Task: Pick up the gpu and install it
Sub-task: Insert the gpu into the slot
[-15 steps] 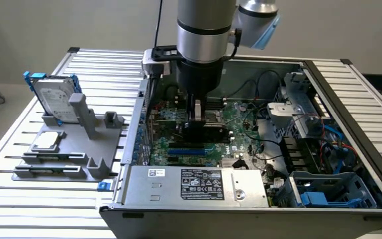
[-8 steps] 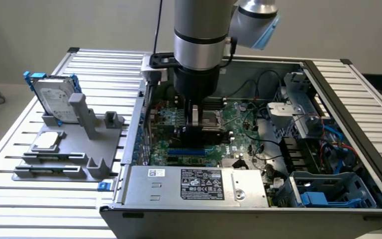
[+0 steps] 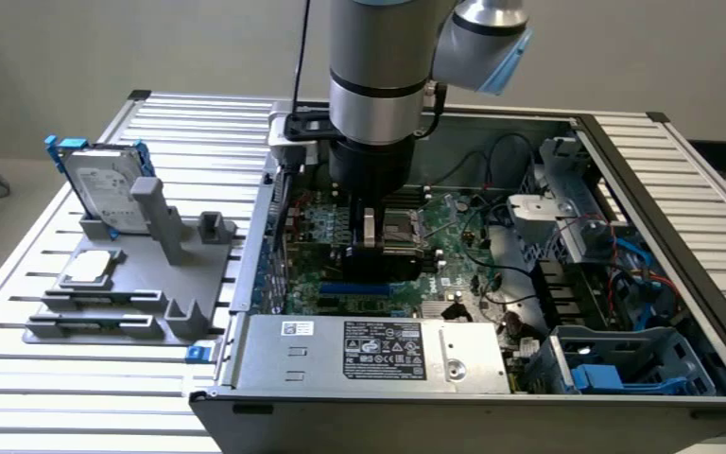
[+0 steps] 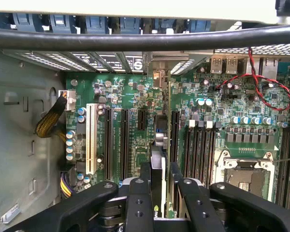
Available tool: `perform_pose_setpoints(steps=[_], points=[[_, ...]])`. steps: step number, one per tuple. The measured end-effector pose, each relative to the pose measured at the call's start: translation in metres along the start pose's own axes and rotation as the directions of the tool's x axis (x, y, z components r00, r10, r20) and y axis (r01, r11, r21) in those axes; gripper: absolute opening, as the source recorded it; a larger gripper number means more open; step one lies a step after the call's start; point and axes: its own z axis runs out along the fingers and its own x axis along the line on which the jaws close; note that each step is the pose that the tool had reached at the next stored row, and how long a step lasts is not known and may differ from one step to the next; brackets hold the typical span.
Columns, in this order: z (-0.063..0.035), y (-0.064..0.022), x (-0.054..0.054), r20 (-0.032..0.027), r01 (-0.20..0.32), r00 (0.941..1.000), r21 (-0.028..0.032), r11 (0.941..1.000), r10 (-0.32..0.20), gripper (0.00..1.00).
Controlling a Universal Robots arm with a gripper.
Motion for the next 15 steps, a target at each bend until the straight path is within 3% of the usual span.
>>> perform_pose_setpoints(steps=[15], points=[[0.0069, 0.0026, 0.0006, 0.0001, -0.006, 1.0, 0.0, 1.0, 0.006, 0.26]])
